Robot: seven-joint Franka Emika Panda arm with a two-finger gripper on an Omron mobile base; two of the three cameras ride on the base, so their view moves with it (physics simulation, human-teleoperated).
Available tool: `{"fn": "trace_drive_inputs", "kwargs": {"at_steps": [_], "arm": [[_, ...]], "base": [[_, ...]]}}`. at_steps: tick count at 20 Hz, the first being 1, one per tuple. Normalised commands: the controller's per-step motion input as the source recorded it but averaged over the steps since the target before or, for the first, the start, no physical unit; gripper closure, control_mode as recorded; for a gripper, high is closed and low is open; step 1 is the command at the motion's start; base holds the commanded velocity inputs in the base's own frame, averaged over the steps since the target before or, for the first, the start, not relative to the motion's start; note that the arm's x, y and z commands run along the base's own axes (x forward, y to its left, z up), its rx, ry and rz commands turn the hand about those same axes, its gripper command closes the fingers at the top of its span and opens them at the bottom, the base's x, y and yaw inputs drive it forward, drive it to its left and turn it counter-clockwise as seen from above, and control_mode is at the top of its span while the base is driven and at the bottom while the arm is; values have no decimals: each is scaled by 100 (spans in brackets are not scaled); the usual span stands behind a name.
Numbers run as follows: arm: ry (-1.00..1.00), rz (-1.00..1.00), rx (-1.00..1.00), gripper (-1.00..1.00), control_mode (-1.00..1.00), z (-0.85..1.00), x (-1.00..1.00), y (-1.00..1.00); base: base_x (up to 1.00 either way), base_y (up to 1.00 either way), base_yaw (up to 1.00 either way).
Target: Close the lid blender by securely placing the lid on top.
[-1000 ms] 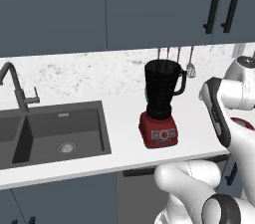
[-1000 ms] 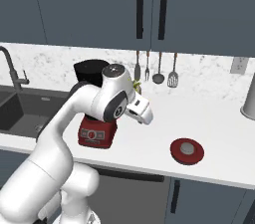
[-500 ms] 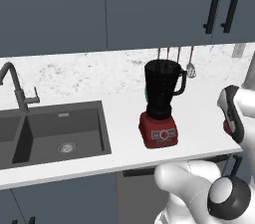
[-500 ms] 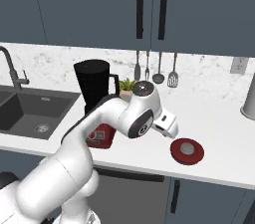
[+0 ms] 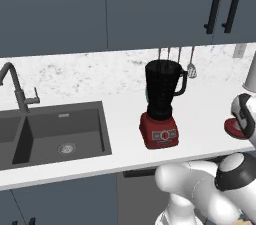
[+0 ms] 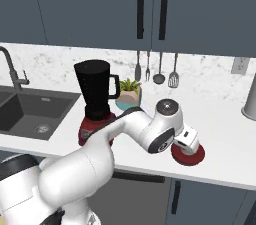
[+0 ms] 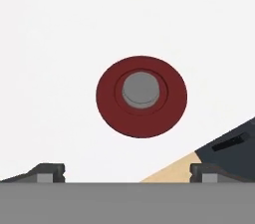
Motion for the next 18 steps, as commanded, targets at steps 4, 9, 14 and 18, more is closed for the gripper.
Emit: {"fn": "trace_drive_inputs", "kwargs": {"at_steps": [4, 9, 14, 18], "arm": [[0, 2, 1, -100, -100, -26, 15, -37], [0, 1, 1, -100, -100, -3, 19, -18], [0, 2, 0, -100, -100, -8, 23, -8], [1, 3, 0, -100, -100, -18, 20, -8]], "base": [[0, 0, 0], [0, 0, 0], [0, 0, 0], [0, 0, 0]]}}
